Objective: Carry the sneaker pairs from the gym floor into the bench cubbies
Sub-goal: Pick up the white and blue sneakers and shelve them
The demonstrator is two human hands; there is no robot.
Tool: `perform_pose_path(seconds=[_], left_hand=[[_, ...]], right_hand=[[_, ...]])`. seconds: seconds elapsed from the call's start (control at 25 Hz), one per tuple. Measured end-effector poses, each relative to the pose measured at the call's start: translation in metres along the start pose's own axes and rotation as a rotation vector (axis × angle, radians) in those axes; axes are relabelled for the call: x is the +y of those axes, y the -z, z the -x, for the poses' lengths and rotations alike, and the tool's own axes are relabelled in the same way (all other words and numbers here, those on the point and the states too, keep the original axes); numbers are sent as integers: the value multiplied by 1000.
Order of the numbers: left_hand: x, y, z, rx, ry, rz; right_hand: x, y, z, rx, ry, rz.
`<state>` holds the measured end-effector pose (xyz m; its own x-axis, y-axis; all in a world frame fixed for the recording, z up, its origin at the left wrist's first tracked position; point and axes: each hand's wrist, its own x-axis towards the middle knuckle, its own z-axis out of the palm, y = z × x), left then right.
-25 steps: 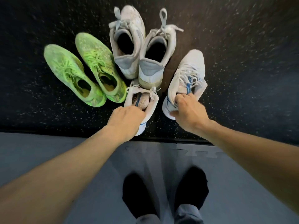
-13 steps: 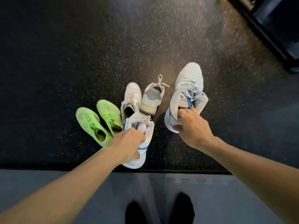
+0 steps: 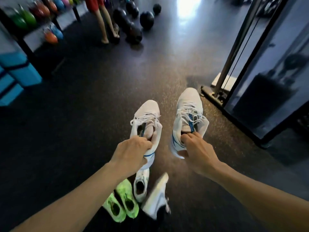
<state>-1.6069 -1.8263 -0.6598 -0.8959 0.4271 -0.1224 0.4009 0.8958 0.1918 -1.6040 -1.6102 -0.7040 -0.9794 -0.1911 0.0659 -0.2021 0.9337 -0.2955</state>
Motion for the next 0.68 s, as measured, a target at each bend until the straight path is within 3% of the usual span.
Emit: perform_pose_path(seconds=[0.44,0.68], left_hand=[[59,322,1,490,-140,-154],[101,447,18,679,-188,-258]], right_hand=[[-93,330,-63,346,181,64],[-124,469,-54,516,214,183]])
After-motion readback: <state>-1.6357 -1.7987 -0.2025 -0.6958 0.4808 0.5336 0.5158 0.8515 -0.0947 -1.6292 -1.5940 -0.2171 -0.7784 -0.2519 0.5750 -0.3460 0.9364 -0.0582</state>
